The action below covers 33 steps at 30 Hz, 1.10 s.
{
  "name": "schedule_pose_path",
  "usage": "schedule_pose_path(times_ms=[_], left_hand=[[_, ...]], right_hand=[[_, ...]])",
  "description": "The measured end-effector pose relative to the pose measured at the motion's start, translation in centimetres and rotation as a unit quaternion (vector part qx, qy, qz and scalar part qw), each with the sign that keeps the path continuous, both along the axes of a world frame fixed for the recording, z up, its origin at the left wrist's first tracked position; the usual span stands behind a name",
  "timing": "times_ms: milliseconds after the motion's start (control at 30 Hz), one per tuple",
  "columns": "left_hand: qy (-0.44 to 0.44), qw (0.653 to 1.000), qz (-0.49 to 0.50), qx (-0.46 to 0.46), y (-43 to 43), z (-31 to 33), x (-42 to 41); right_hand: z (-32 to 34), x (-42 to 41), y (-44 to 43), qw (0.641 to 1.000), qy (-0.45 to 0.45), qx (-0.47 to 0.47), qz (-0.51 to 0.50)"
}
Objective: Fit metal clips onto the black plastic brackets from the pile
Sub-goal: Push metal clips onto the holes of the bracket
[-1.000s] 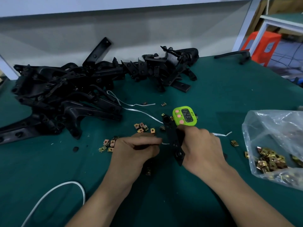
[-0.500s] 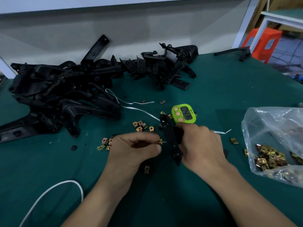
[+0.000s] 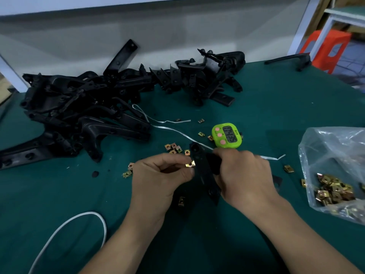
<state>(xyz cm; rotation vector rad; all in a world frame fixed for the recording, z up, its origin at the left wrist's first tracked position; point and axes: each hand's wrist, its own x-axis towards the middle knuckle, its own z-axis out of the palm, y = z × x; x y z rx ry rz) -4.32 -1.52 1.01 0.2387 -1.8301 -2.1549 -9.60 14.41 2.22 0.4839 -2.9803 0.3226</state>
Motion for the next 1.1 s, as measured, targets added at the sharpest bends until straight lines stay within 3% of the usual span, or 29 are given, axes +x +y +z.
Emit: schedule_pose_path(times_ms=[333, 533, 600, 767, 1100], left_hand=[[0.003, 0.999, 0.039, -0.012, -0.09, 0.42, -0.09], [0.012, 0.996, 0.043, -0.076, -0.25, 0.41, 0.14], [0.013, 0.998, 0.022, -0.054, -0.33, 0.55, 0.32], [-0.066, 0.986, -0.066, 0.135, -0.75, 0.59, -0.04], [-0.109, 0.977, -0.119, 0.138, -0.79, 0.23, -0.03]], right_hand=[[0.09, -0.05, -0.13, 0.998, 0.037, 0.044, -0.005], [-0.32, 0.2, -0.35, 0.996, 0.061, 0.056, -0.034], [-0.47, 0.15, -0.3, 0.996, 0.053, 0.056, -0.04], [-0.47, -0.02, -0.09, 0.997, 0.053, 0.051, -0.028], [0.0, 0.47, -0.32, 0.998, 0.029, 0.037, 0.028]])
